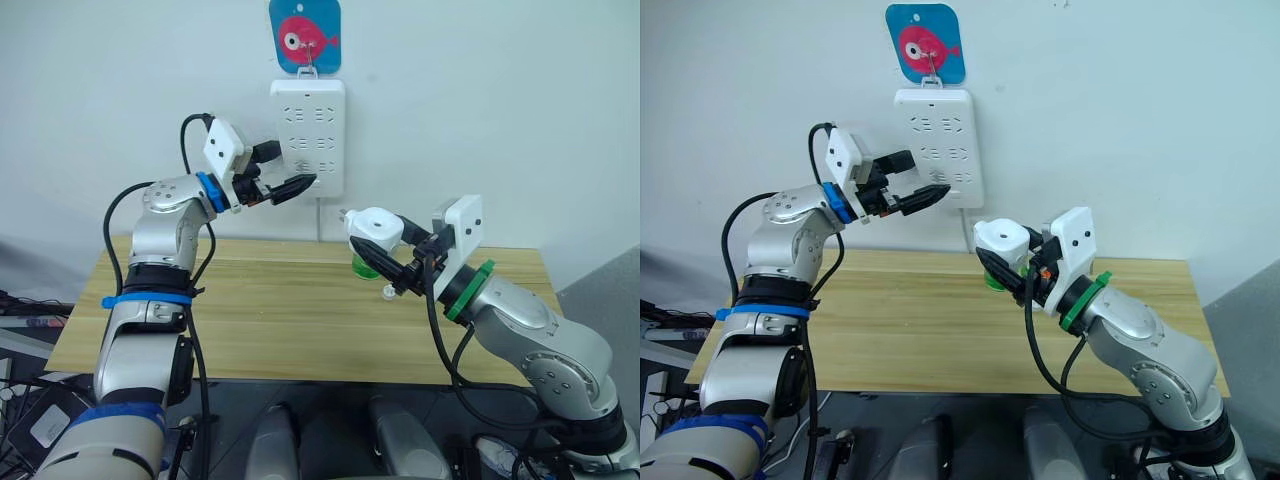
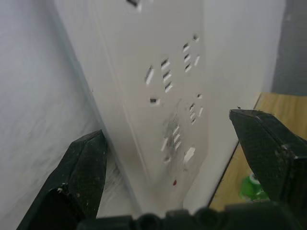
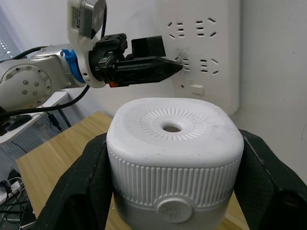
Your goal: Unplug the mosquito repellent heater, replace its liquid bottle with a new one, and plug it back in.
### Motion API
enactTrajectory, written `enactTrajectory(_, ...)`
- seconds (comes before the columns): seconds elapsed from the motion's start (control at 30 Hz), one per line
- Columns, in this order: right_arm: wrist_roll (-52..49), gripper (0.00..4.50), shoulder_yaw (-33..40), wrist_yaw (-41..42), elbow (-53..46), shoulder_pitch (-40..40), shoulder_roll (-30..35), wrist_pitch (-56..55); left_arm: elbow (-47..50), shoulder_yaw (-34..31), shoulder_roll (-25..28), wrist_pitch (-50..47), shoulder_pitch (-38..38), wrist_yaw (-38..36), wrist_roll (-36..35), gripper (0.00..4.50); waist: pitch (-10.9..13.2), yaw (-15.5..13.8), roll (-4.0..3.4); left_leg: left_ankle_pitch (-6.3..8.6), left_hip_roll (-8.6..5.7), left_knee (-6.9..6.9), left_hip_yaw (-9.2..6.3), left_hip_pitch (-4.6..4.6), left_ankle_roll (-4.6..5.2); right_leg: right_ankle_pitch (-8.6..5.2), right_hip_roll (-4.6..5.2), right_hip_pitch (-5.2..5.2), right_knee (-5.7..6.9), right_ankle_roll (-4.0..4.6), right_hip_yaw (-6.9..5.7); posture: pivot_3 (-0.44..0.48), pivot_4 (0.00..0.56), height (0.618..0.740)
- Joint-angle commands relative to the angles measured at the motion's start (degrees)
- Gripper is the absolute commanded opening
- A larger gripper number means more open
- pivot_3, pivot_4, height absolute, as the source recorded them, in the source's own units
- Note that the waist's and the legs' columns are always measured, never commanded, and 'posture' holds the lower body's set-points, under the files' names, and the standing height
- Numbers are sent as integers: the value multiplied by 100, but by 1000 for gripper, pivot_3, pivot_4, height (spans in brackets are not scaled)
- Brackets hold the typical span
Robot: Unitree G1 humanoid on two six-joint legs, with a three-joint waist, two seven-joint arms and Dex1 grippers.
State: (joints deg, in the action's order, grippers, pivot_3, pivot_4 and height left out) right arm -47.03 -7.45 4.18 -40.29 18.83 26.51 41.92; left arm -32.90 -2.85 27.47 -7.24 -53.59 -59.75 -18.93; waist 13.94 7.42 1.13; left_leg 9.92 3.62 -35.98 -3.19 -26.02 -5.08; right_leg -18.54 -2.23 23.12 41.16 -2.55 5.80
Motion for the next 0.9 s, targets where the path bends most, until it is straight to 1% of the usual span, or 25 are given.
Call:
enactTrajectory(0.03,111,2964,77,102,-185,184,-96,-20,11,-67,-47,78,-215,-124,-54,4257,0,25,-1,0,0,2,0,1,0,0,-1,1,1,0,0,-211,243,718)
enactTrajectory(0.1,197,2964,66,108,-113,316,-163,21,10,-62,-69,76,-253,-159,-42,3842,1,53,-1,0,4,3,-3,1,0,0,-3,2,2,1,-3,-211,243,718)
enactTrajectory(0.2,493,2964,-18,47,42,635,-258,87,-36,-56,-50,119,-254,-175,14,2969,1,55,-1,0,4,3,-3,1,0,0,-3,2,2,1,-3,-207,240,718)
enactTrajectory(0.3,936,2964,-167,-110,283,1040,-397,202,-63,-52,-1,142,-228,-169,68,1961,1,57,-1,0,4,3,-2,1,0,0,-3,2,2,1,-2,-207,240,718)
enactTrajectory(0.37,1241,2964,-274,-168,454,1254,-485,234,-67,-54,24,157,-214,-157,107,1468,1,41,-1,0,3,3,-4,1,0,2,-3,2,2,3,-4,-204,237,718)
enactTrajectory(0.4,1364,2964,-311,-183,538,1333,-544,244,-70,-59,31,159,-211,-151,119,1383,1,41,-1,0,3,0,-7,1,0,1,-3,0,2,2,-7,-204,237,718)
enactTrajectory(0.6,2243,2964,-645,-225,1040,1568,-902,-21,-4,-68,56,110,-174,-129,126,1383,1,48,-1,-1,2,-2,-5,1,0,2,-1,-1,3,2,-5,-195,231,718)
enactTrajectory(0.9,3006,2964,-579,-136,1402,1493,-1374,-523,48,-86,65,46,-117,-85,114,1383,1,48,-1,-1,2,-2,-6,1,-1,5,-1,0,5,6,-6,-184,227,718)
